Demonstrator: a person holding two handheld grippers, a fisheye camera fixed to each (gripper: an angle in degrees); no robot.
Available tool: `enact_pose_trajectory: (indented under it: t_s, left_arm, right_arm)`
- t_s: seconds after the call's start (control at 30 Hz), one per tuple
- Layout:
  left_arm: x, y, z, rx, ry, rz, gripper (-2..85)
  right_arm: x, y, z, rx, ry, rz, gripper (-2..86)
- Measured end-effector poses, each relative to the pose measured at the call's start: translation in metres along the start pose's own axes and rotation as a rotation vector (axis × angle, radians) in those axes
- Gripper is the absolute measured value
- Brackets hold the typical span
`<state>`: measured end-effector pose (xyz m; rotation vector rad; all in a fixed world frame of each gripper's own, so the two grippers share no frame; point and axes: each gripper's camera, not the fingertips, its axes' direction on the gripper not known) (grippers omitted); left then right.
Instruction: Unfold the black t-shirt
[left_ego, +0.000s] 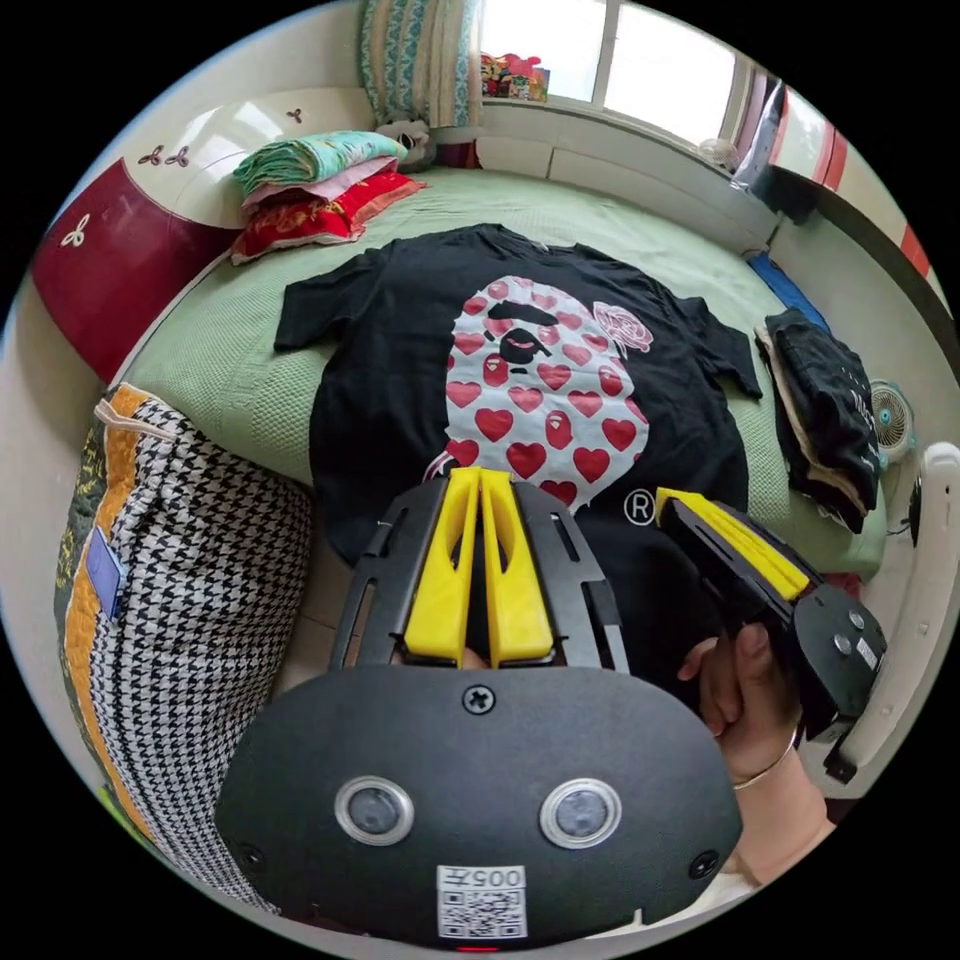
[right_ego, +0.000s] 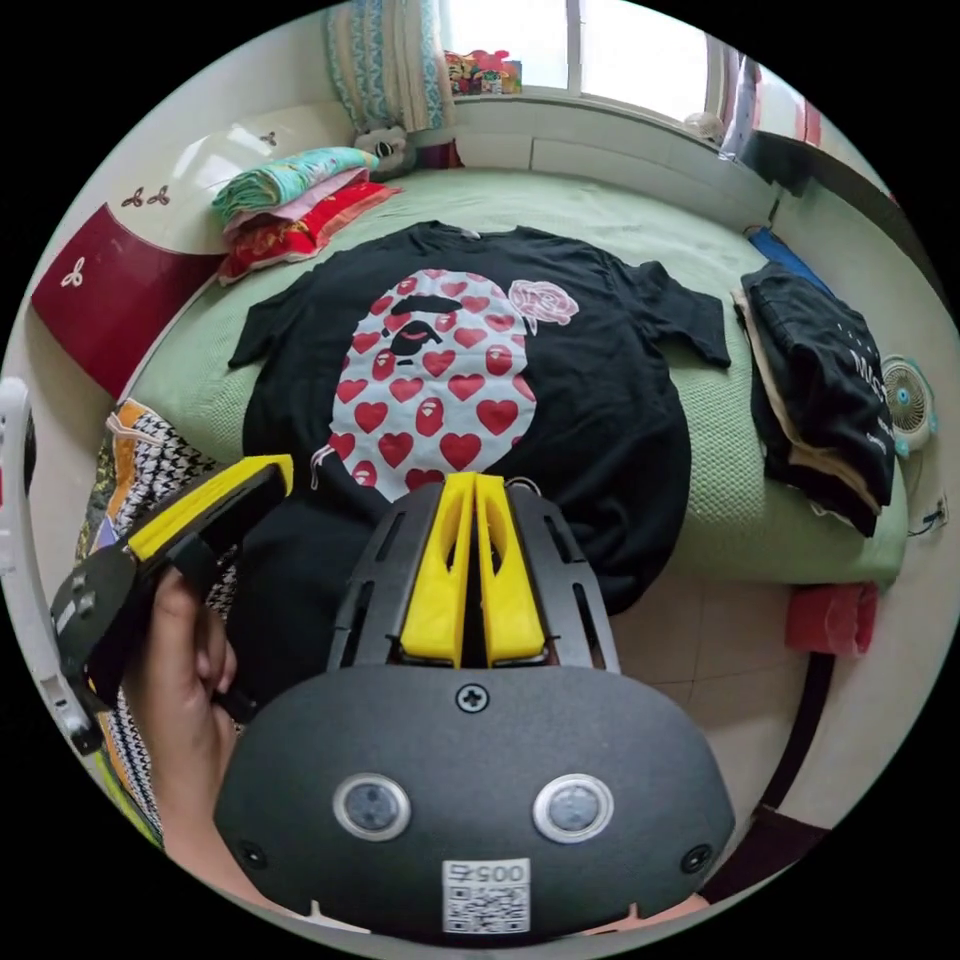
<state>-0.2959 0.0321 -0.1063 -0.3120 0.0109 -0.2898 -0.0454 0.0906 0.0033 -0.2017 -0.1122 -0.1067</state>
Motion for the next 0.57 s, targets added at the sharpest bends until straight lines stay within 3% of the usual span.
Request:
enact_pose_trajectory:
  t_s: [0.23, 0.57]
  left_arm:
    - [-0.001, 0.013, -0.008, 0.007, 0.032, -0.047, -0.7]
    - [0.021, 0.022, -0.012, -0.035, -0.076, -0.019, -0.7]
  right_arm:
    - [0.017, 0.005, -0.002, -0.007, -0.221, 0.007, -1.3]
    - [-0.002, 0.014, -0.015, -0.001, -0.205, -0.005, -1.1]
